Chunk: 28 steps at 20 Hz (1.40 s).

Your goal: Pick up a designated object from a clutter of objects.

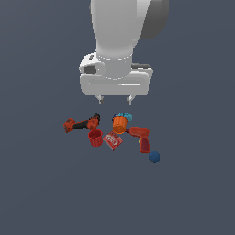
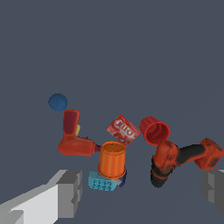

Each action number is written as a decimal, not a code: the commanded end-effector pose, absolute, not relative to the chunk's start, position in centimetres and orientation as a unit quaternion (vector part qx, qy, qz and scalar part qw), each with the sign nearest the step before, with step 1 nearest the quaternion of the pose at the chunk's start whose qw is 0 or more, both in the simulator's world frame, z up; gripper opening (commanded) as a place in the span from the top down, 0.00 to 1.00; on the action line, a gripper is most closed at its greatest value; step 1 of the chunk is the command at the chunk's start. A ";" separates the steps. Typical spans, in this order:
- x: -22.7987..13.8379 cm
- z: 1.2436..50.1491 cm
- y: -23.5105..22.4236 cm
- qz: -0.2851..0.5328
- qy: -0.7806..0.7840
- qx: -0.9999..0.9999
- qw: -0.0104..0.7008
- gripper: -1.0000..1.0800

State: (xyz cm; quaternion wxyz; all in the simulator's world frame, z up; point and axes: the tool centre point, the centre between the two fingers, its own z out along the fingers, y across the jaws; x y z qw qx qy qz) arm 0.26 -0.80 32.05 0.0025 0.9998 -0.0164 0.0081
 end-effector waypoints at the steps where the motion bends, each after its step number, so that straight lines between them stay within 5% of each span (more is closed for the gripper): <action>1: 0.3 32.1 -0.8 0.008 -0.016 1.000 0.002 0.04; 28: 4.0 25.9 4.1 0.002 0.049 0.999 0.015 0.04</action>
